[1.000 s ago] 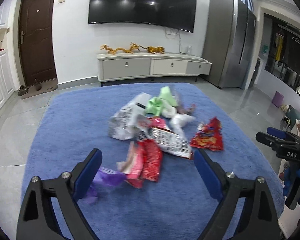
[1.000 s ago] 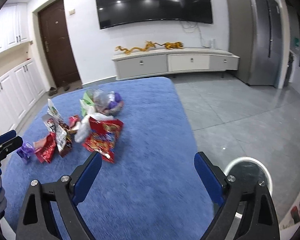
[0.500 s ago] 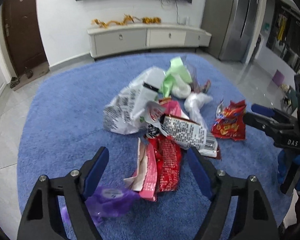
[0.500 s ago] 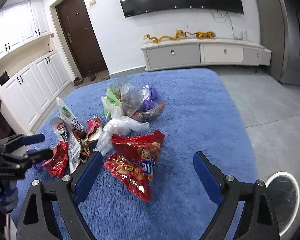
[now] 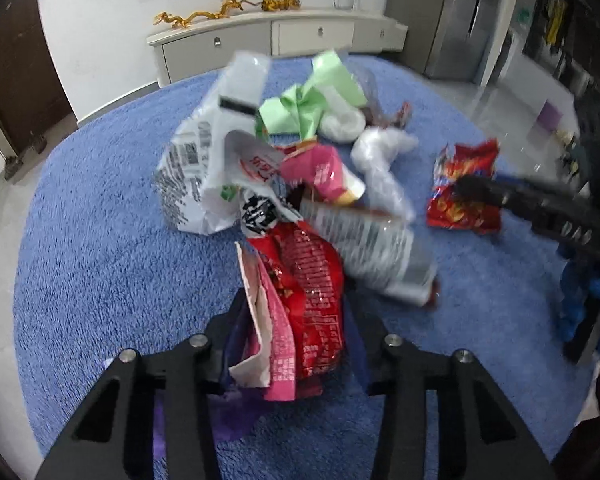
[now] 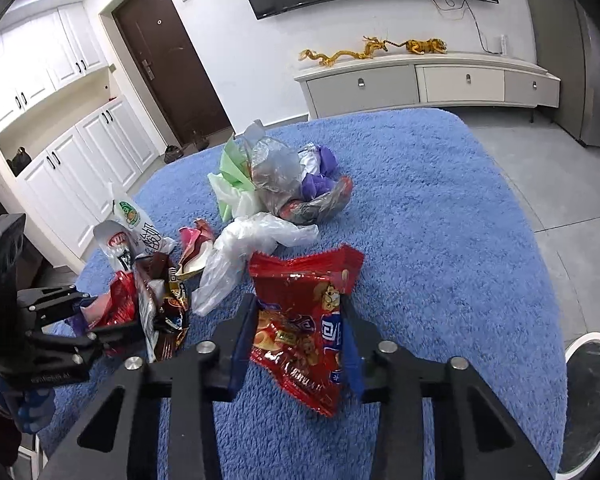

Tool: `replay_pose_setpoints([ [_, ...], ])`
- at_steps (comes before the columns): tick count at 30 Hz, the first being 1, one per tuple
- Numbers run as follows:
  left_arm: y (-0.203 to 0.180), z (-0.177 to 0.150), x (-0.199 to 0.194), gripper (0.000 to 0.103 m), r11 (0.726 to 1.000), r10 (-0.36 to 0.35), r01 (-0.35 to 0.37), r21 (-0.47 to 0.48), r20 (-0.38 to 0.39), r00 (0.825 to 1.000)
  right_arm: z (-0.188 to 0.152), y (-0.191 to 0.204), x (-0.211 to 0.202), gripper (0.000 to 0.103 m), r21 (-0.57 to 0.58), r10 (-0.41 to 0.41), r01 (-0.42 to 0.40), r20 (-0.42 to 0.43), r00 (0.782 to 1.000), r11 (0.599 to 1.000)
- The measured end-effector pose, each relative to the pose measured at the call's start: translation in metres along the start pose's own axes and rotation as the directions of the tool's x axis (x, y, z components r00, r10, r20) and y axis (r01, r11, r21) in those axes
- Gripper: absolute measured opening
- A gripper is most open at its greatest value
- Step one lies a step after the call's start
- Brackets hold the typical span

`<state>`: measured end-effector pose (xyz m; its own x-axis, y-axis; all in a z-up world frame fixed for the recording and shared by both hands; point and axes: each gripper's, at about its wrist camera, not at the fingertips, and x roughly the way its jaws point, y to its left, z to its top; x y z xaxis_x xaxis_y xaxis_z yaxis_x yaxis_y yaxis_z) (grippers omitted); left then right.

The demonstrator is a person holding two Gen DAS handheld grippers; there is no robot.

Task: Collect trash
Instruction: 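Grasp a red wrapper with the left tool while the right tool grasps a red chip bag, then carry both wrappers over the grey bin and open both tools to drop them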

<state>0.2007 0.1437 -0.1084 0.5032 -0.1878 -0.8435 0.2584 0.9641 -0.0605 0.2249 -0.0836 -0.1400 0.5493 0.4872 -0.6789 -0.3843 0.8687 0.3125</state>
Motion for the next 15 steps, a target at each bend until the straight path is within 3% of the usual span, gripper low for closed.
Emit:
replay_pose_setpoints([
  [8,-0.006,-0.019,-0.041,0.038,0.994,-0.101,0.105,-0.035,0.092,0.991,-0.015,0.007,-0.018,0.023,-0.017,-0.008,0.008,0.018,1.000,1.000],
  [15,-0.013,-0.033,-0.080,0.036,0.992,-0.114,0.120,-0.031,0.160,0.981,-0.022,0.011,-0.039,0.018,-0.026,-0.008,0.010,0.051,0.999,1.000],
])
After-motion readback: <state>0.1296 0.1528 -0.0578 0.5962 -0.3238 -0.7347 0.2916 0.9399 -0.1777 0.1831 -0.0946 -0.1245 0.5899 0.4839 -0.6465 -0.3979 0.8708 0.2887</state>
